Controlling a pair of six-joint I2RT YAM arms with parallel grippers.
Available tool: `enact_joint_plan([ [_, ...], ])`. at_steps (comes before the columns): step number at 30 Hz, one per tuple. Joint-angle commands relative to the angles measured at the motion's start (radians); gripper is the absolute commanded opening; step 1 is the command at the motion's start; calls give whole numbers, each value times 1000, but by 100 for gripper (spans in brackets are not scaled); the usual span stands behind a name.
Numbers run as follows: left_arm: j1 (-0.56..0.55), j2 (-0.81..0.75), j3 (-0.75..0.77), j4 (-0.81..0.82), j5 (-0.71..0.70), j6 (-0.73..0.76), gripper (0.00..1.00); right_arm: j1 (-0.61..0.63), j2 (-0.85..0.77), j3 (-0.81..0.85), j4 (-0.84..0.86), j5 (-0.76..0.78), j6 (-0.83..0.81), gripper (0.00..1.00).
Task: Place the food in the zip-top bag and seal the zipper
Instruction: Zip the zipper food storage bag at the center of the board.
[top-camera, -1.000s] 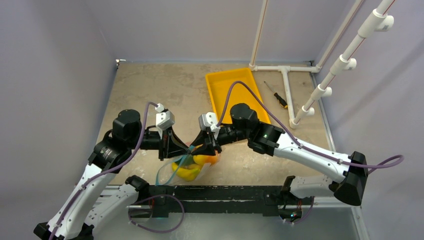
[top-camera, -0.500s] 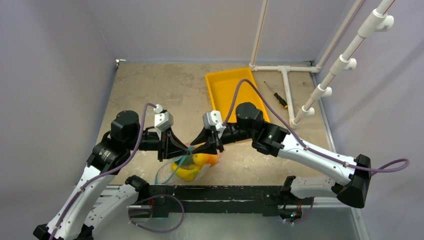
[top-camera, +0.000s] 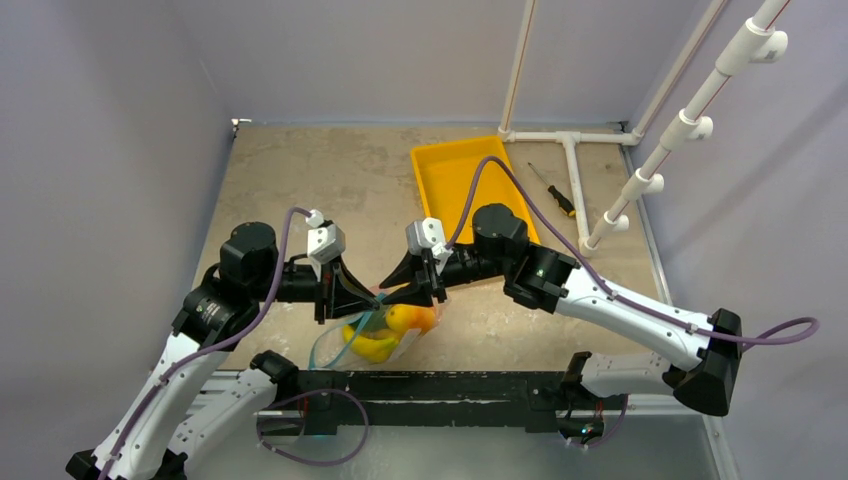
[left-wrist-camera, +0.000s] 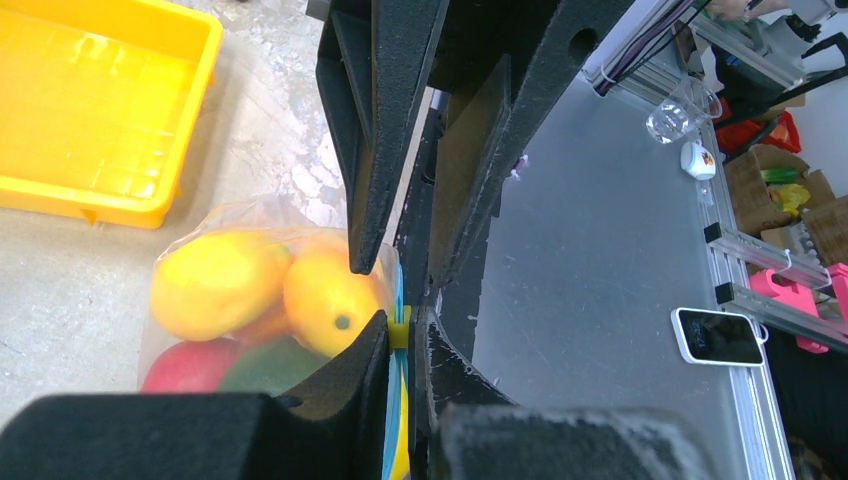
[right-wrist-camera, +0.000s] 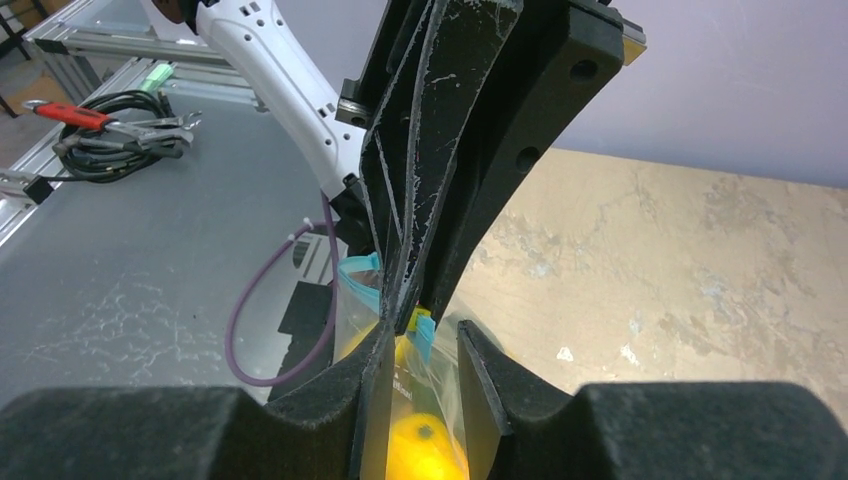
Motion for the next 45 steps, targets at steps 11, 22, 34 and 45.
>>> enact_joint_plan([
  [11,-6,-12,4,33,11,10,0,-6,39,37,52,-21,14,29],
  [22,-6,-8,6,32,6,11,0,-6,49,36,53,-55,9,0],
  [34,-5,-56,13,-76,-136,-43,0,-7,-75,-12,136,314,72,0],
  [45,-5,-96,-1,-105,-162,-77,0,-12,-107,4,129,380,73,0],
])
